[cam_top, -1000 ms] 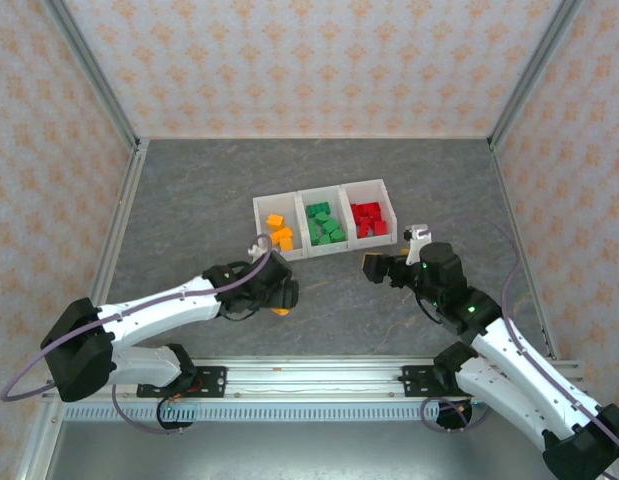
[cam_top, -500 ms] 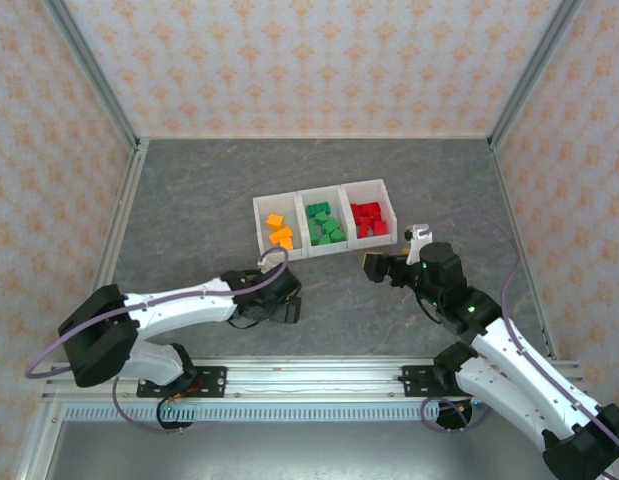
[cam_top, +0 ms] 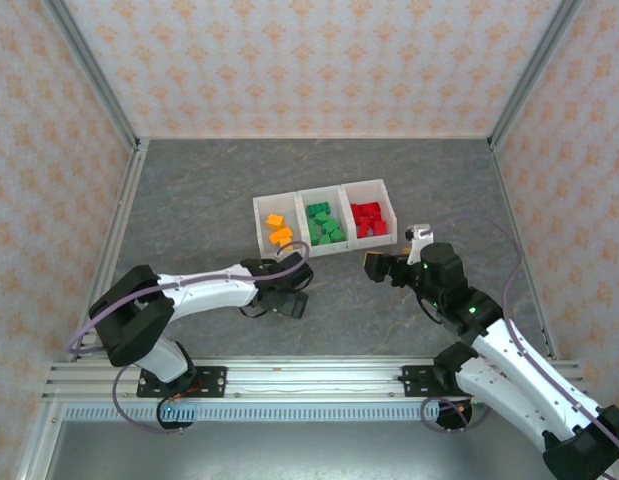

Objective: Sort the legos into containers by color
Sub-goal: Pick up the lego from the middle-left of the table.

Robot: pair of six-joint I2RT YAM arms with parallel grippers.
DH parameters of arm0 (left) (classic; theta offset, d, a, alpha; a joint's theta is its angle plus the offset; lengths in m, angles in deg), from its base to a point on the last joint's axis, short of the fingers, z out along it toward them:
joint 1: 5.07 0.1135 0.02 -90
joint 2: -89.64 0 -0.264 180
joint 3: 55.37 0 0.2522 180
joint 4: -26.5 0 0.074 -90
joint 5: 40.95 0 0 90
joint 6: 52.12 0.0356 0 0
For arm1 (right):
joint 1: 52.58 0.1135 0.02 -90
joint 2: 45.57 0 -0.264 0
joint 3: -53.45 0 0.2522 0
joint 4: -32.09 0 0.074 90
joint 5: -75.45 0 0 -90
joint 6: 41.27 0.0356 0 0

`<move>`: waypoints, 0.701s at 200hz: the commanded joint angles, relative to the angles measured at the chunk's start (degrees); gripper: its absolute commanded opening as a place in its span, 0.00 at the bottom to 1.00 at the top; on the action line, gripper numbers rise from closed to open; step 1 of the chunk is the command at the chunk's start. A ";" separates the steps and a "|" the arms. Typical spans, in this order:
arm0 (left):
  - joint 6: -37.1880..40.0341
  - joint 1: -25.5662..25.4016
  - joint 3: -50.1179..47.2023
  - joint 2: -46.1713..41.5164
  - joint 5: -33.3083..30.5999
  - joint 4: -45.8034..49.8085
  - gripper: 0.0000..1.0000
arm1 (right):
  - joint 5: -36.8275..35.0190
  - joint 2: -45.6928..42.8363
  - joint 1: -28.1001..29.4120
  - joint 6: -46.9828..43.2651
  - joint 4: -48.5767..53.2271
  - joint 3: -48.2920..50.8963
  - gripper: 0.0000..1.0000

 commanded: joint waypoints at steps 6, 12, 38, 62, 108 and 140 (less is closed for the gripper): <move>2.78 1.63 -1.13 0.93 0.62 -0.95 0.90 | -1.63 -0.28 0.40 0.22 0.32 -0.24 1.00; 2.95 1.74 -1.16 1.19 0.78 -1.05 0.89 | -1.60 -0.27 0.40 0.17 0.27 -0.24 1.00; 3.15 1.70 -1.67 2.22 1.62 -1.71 0.86 | -1.85 -0.21 0.40 0.24 0.34 -0.24 0.99; 3.14 1.69 -2.28 2.49 2.70 -2.80 0.83 | -1.94 -0.18 0.40 0.25 0.38 -0.24 1.00; 3.23 1.69 -3.14 3.76 4.78 -5.00 0.77 | -1.97 0.12 0.40 0.24 0.35 -0.24 1.00; 3.41 1.65 -3.08 4.08 6.10 -6.10 0.69 | -2.11 0.08 0.40 0.17 0.56 -0.34 1.00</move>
